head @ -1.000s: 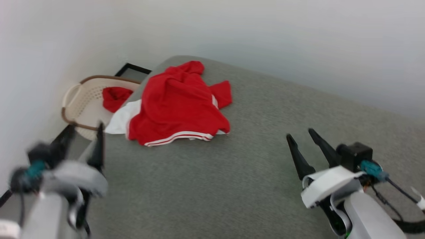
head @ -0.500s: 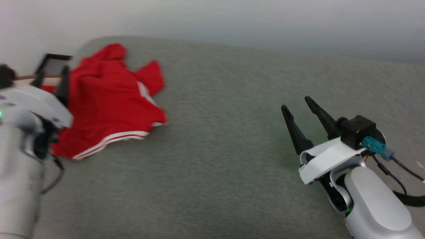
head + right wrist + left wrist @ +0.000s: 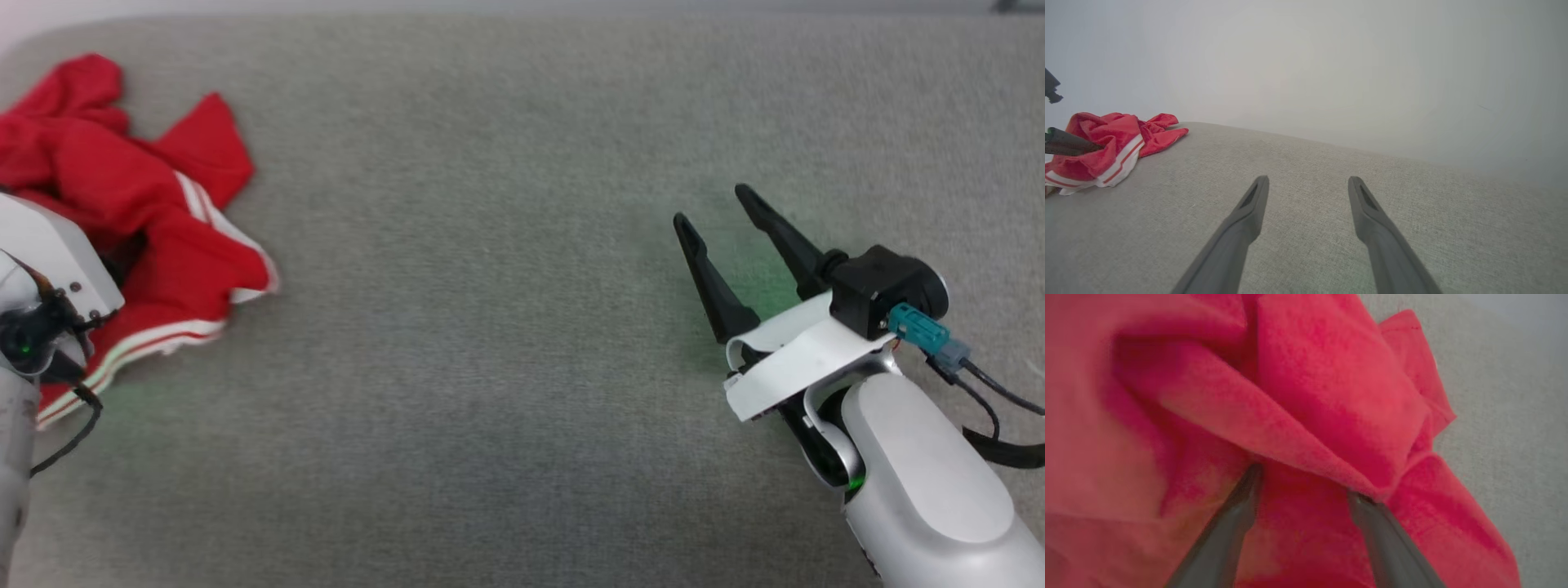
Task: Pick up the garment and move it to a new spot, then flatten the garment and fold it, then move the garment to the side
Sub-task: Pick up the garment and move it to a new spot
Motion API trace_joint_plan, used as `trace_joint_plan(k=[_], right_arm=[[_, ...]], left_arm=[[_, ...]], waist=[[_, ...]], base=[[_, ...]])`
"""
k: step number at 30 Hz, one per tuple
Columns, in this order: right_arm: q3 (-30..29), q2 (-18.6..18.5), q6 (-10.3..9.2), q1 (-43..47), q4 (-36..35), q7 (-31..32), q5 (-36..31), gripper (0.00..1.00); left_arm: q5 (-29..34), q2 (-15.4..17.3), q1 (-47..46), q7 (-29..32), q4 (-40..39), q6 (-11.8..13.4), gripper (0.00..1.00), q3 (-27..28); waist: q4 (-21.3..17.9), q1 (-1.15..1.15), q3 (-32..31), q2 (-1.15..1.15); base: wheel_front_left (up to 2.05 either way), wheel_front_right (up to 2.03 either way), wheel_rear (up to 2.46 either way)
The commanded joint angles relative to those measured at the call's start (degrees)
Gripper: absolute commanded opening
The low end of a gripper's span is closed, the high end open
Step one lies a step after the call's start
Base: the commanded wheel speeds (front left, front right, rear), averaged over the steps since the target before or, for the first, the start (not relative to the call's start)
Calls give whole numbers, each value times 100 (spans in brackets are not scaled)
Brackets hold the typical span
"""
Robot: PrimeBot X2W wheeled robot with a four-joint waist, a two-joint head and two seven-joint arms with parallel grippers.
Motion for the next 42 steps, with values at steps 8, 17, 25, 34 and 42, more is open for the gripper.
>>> trace_joint_plan(k=[8,17,25,34,42], right_arm=[[-43,-12,-4,-89,-417,145,-241,100],[-78,36,-4,88,-698,276,-269,100],[-158,100,-4,335,-515,177,-148,100],[-394,238,-4,694,-365,53,62,100],[-745,379,-4,953,-464,2,160,100]], left_arm=[[-403,-217,58,654,460,11,100,-407],[-775,-143,190,1,109,4,0,-687],[-1193,63,116,-665,-360,-4,0,-761],[-2015,108,267,-953,-1736,-1,0,-934],[-2370,-79,149,-627,-3334,-1,0,-1555]], waist=[[-323,0,519,0],[-204,0,342,0],[-16,0,-249,0],[-41,0,-849,0],[-466,0,-935,0]], base=[[0,0,0],[0,0,0],[0,0,0],[0,0,0],[0,0,0]])
